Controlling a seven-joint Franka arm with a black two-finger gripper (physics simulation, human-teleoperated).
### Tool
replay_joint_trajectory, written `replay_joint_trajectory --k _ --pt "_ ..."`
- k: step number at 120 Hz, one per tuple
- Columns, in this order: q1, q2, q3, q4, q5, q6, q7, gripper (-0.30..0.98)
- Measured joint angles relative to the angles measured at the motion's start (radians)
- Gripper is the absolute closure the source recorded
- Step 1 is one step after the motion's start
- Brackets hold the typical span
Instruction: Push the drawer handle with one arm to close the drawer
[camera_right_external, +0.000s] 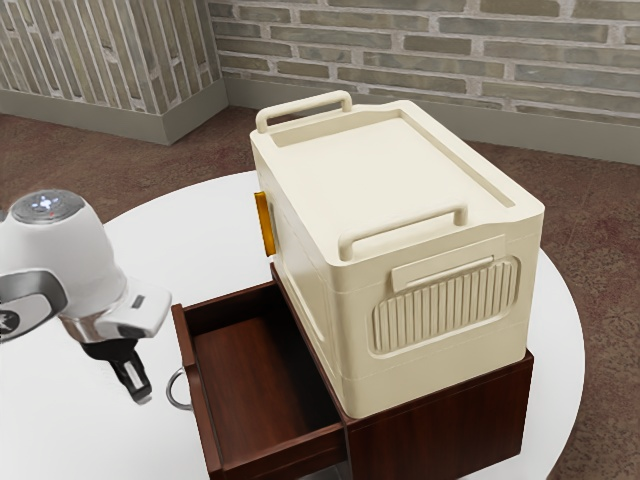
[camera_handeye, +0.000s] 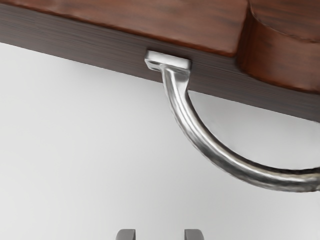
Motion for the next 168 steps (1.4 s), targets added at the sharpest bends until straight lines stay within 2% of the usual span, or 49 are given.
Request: replay_joint_trajectory --k 19,43,93,125,168 --pt "-0.007 0.001 -0.071 -0.002 -0.065 0.018 0.013 0.67" --pt "-0.006 0.052 -0.114 0.003 -0.118 0.052 0.025 0.69" --pt "-0.005 0.224 -0.135 0.106 -0.136 0.167 0.042 0.69" --pt "-0.005 0.366 -0.15 0.199 -0.182 0.225 0.05 0.68" --pt "-0.005 0.5 -0.177 0.265 -0.197 0.379 0.057 0.68"
